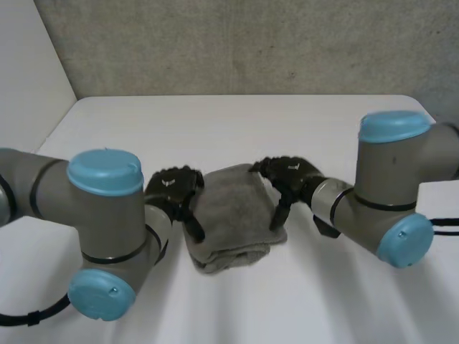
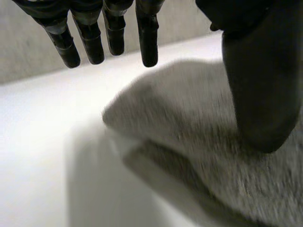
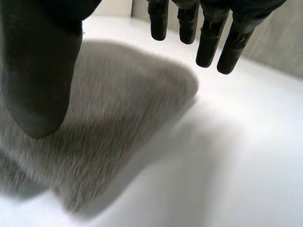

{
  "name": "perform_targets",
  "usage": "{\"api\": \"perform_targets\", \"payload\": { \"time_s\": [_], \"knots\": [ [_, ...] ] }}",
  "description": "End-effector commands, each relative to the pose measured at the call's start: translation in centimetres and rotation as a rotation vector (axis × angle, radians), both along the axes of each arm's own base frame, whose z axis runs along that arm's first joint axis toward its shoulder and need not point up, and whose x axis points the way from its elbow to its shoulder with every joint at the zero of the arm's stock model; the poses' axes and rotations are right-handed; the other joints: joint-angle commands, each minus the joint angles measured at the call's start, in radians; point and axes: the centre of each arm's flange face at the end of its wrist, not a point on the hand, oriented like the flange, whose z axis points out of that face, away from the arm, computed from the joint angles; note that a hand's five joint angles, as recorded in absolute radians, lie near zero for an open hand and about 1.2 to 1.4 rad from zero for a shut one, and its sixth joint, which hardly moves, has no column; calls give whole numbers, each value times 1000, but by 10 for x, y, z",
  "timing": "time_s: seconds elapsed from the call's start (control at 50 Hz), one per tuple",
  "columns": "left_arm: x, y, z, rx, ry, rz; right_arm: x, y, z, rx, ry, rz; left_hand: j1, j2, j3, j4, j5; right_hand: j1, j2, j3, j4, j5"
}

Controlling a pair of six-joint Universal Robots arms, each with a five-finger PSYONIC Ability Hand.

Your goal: Fold the towel.

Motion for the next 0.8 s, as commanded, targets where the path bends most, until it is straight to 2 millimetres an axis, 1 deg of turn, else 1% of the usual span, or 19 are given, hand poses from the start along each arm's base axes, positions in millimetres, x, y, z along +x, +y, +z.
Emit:
{"api": "perform_targets", "payload": {
  "time_s": [0.02, 0.04, 0.08, 0.1, 0.14, 0.16, 0.18, 0.2, 0.24, 0.26, 0.3, 0.46, 0.68, 0.8],
  "knots": [
    [1, 1, 69, -160, 109, 3, -13, 0, 77, -199, -85, -87, -11, -19, -17, -18, -15, -13, -39, -73, -79, -64],
    [2, 1, 69, -161, 109, 3, -13, 0, 77, -200, -86, -88, -11, -19, -17, -18, -15, -13, -39, -73, -79, -64],
    [6, 2, 102, -233, 157, 10, -26, 1, 111, -294, -102, -202, -14, -22, -20, -21, -18, -13, -39, -73, -79, -64],
    [6, 2, 102, -233, 157, 10, -26, 1, 111, -294, -102, -202, -14, -22, -20, -21, -18, -13, -39, -73, -79, -64],
    [13, 1, 130, -298, 201, 29, -44, -1, 138, -372, -107, -326, -11, -19, -17, -18, -15, -13, -39, -73, -79, -64],
    [13, 1, 130, -298, 201, 29, -44, -1, 138, -372, -107, -327, -11, -19, -17, -18, -15, -13, -39, -73, -79, -64],
    [20, -3, 140, -322, 211, 50, -51, -2, 149, -401, -115, -371, -11, -19, -17, -18, -15, -13, -39, -73, -79, -64],
    [20, -3, 140, -323, 211, 50, -51, -2, 149, -401, -115, -372, -11, -19, -17, -18, -15, -13, -39, -73, -79, -64],
    [34, -11, 152, -347, 191, 93, -60, -4, 163, -432, -129, -410, -5, -13, -11, -12, -9, -13, -39, -73, -79, -64],
    [34, -11, 153, -347, 191, 93, -60, -4, 163, -432, -129, -410, -5, -13, -11, -12, -9, -13, -39, -73, -79, -64],
    [43, -13, 160, -357, 139, 115, -63, -6, 167, -437, -130, -411, -5, -13, -11, -12, -9, -13, -39, -73, -79, -64],
    [48, -11, 169, -361, 94, 129, -67, -7, 167, -409, -112, -415, -5, -13, -11, -12, -9, -13, -39, -73, -79, -64],
    [49, -9, 175, -357, 92, 137, -69, -9, 166, -406, -114, -423, 1, -7, -5, -7, -3, -13, -39, -73, -79, -64],
    [49, -10, 174, -349, 90, 139, -69, -10, 164, -401, -110, -423, 1, -7, -5, -7, -3, -13, -39, -73, -79, -64]
  ]
}}
